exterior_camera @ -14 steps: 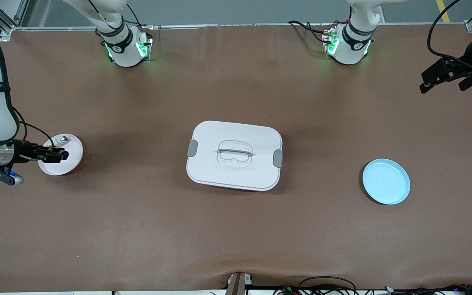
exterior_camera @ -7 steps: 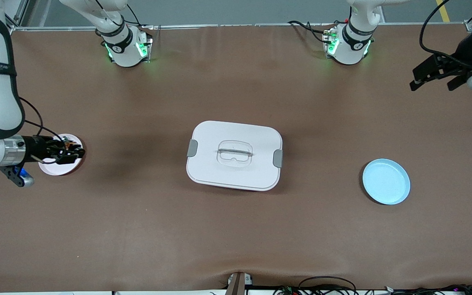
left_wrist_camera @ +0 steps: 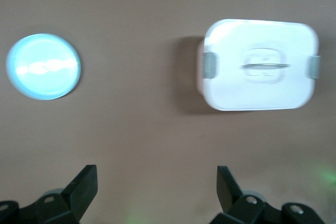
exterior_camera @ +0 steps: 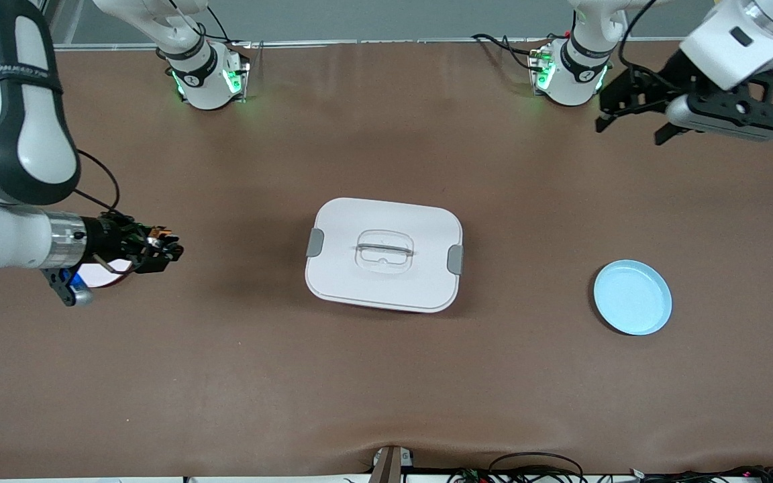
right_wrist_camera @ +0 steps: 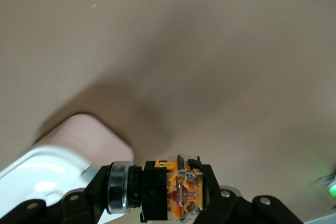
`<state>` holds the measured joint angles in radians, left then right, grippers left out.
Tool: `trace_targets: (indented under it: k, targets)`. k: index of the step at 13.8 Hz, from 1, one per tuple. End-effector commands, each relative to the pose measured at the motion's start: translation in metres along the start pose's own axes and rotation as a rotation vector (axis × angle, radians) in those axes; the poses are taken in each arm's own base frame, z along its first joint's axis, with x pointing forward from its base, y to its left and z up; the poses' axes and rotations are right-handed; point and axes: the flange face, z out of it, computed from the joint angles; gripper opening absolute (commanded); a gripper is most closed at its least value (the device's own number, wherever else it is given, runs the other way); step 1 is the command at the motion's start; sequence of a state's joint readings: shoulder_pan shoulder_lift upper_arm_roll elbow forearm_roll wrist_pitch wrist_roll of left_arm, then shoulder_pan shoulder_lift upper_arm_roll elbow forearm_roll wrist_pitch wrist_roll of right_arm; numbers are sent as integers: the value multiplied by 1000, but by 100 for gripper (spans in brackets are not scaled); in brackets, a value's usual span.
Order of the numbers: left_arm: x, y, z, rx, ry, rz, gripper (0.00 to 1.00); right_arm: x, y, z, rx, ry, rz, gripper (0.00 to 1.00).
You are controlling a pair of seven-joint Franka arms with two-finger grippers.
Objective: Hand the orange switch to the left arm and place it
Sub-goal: 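Carry the switch over the box with the right gripper while the left gripper approaches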
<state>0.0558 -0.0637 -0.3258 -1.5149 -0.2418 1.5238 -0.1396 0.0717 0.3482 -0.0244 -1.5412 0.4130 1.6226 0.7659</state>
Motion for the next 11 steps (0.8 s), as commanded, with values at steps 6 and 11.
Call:
trace_targets:
  k: [6,11]
  targets:
    - [16,59,44,-303,-4,28,100,-82,-69,-24,113,-52,190,0]
    - [30,82,66,-461,-29,-2,100,-136,-111,-34,197,-62,299,0]
